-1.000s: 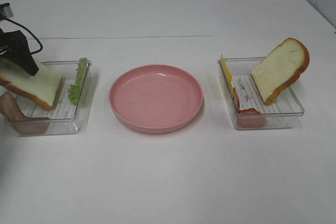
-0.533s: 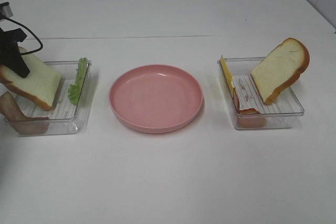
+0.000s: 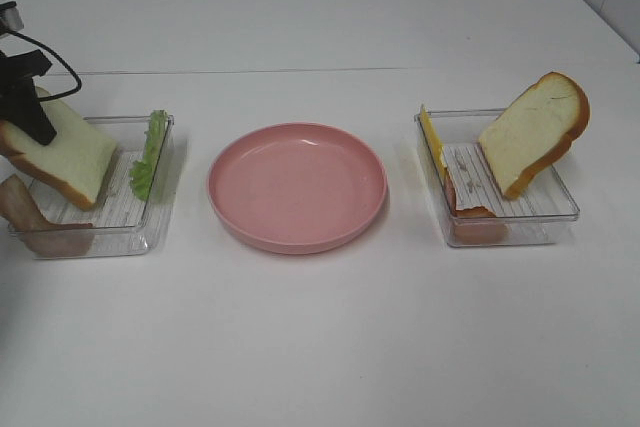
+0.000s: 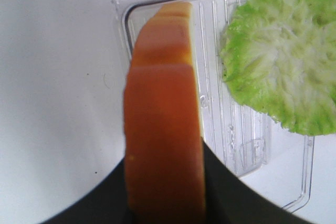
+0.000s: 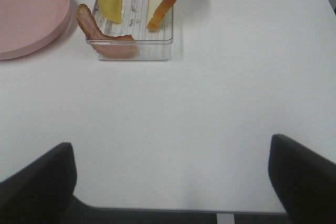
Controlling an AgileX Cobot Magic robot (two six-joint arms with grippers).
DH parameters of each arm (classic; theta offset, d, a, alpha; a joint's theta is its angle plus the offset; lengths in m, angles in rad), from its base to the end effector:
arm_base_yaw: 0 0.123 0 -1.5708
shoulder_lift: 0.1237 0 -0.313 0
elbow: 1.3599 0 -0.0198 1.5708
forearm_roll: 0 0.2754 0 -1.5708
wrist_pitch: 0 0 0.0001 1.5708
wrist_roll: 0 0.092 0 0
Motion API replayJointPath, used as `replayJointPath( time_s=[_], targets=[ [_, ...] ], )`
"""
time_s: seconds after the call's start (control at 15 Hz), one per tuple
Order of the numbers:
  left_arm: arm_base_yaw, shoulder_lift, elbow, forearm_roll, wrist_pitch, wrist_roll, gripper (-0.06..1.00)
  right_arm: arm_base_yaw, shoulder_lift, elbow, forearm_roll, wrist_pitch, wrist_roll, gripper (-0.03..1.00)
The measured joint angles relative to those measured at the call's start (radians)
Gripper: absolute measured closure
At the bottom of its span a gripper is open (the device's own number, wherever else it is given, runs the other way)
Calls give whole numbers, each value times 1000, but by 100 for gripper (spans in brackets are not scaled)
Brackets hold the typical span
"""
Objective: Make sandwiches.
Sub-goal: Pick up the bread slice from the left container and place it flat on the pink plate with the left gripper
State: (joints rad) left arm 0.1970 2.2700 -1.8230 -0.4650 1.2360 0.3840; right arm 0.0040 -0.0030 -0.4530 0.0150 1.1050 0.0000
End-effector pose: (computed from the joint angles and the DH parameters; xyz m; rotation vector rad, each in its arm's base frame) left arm 0.4931 0.0587 0.1741 0.0389 2.9718 -0.6426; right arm -0.0074 0.0012 0.2709 -0.0050 2.1326 0.0206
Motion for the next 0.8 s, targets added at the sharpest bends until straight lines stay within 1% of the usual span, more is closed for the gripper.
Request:
replayJointPath(
  time_s=[0.13, 0.27, 0.4, 0.47, 0.6, 0.67, 0.8],
  targets=[
    [0, -18, -14, 11, 9, -25, 74, 0, 0, 0, 0, 0, 0, 1],
    [0, -86, -18, 26, 10, -58, 74, 0, 0, 0, 0, 0, 0, 1],
    [0, -180, -24, 21, -15, -79, 74, 0, 0, 0, 0, 0, 0, 1],
    [0, -282, -25, -6, -17, -105, 74, 0, 0, 0, 0, 0, 0, 1],
    [-8, -344, -25, -51, -16, -110, 74, 0, 0, 0, 0, 0, 0, 1],
    [-34, -383, -25, -80, -16, -110, 74, 0, 0, 0, 0, 0, 0, 1],
    [-129, -412, -25, -111, -16, -110, 74, 0, 0, 0, 0, 0, 0, 1]
  ],
)
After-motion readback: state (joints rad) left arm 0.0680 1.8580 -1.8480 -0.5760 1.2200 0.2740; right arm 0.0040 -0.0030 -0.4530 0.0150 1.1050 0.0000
